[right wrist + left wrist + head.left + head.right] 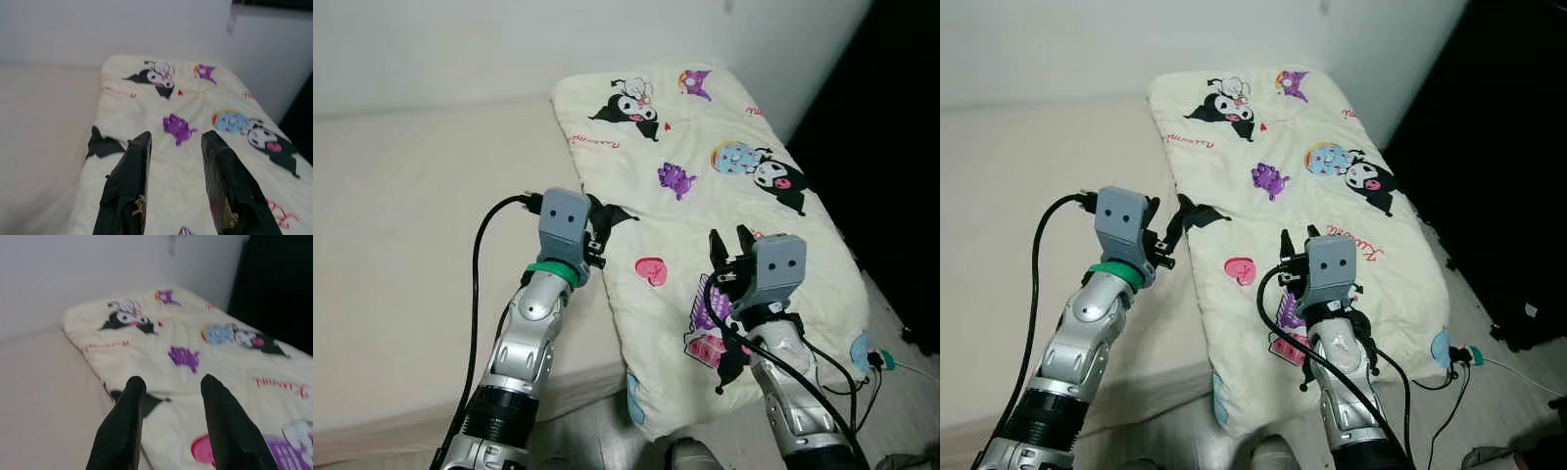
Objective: Clean up the room
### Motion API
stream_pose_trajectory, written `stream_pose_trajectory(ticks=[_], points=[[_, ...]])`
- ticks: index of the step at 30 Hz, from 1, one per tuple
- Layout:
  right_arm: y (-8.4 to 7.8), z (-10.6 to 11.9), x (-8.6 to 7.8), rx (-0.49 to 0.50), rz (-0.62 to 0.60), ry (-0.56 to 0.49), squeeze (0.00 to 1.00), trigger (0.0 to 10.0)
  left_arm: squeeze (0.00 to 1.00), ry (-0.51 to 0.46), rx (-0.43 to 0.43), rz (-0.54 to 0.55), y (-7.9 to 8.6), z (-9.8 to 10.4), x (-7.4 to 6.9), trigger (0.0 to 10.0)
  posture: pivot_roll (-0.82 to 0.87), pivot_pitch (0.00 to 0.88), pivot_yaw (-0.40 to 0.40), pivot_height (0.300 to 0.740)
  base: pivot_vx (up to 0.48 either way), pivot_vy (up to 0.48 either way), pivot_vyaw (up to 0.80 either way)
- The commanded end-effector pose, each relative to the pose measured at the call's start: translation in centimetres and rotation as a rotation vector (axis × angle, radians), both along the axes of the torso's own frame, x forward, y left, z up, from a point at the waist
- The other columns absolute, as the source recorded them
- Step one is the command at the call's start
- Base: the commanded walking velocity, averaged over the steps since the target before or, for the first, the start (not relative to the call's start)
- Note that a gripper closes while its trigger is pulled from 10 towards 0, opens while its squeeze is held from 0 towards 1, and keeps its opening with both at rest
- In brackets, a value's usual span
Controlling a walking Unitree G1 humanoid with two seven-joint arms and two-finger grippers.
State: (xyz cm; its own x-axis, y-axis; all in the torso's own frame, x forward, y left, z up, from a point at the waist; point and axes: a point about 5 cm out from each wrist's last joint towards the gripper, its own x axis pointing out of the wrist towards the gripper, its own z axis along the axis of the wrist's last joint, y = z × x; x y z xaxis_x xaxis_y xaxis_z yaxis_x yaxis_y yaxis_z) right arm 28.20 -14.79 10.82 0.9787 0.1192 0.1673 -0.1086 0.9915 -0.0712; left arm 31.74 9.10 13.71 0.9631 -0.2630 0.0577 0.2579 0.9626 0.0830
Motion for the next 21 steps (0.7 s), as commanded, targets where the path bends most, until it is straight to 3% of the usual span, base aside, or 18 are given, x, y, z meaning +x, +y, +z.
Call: stream_pose_trajectory(ticks=[1,8,21], points=[[0.1,-0.9,-0.2,0.010,0.008,0.039,0.00,10.0,0.00,0.033,0.028,-0.009,-0.1,-1.1,-0.3,10.0,-0.05,0.036,0.009,0.740,0.000,0.000,0.00],[1.2,-1.4,-0.3,0.062,0.046,0.070,0.00,10.0,0.00,0.043,0.036,-0.012,0.2,-1.6,-0.5,10.0,-0.04,0.036,0.012,0.740,0.000,0.000,0.00],[1.3,-1.4,-0.1,0.070,0.058,0.065,0.00,10.0,0.00,0.041,0.038,-0.020,0.1,-1.6,-0.5,10.0,-0.04,0.035,0.015,0.740,0.000,0.000,0.00]])
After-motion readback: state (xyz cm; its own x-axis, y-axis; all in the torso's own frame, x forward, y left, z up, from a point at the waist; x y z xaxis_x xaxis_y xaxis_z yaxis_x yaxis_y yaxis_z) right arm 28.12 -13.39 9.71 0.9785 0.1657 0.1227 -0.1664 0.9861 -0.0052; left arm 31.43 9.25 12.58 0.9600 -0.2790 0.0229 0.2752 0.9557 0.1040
